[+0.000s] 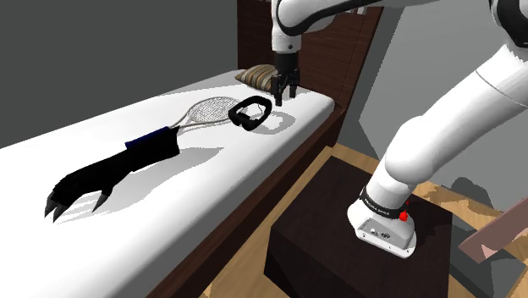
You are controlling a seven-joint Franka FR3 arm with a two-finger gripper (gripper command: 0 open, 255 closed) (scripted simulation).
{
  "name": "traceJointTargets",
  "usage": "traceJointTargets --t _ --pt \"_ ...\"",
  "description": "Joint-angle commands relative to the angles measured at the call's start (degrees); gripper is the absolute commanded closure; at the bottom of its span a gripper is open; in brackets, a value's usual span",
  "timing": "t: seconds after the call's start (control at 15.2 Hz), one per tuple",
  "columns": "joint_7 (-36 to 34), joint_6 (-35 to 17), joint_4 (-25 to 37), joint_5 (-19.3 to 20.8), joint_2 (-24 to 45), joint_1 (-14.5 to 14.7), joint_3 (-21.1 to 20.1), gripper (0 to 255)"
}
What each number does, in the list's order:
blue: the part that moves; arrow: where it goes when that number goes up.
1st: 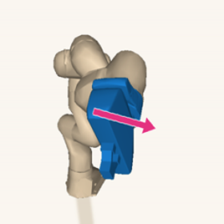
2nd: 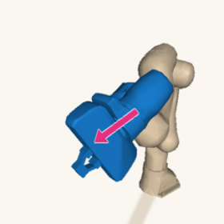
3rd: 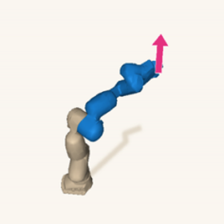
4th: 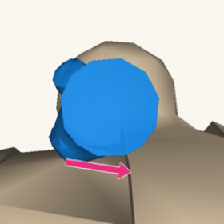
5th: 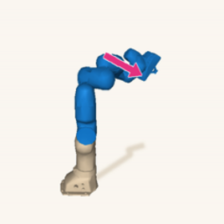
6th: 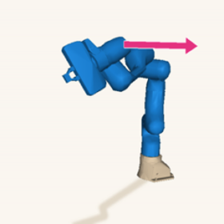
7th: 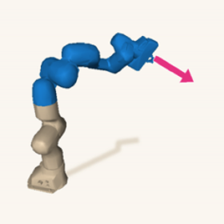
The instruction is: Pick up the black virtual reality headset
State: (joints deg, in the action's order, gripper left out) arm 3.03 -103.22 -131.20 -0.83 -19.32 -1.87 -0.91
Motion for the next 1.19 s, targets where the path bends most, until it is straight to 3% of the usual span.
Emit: traceJointTargets --t 0.0,0.59,1.12 --pt "0.49 -2.73 1.52 0.54 4.1 -0.31 0.28 0" --pt "1.74 -10.68 13.37 2.37 23.44 -1.26 1.16 0" --pt "2.72 -13.0 29.21 3.47 41.14 -1.93 1.87 0"
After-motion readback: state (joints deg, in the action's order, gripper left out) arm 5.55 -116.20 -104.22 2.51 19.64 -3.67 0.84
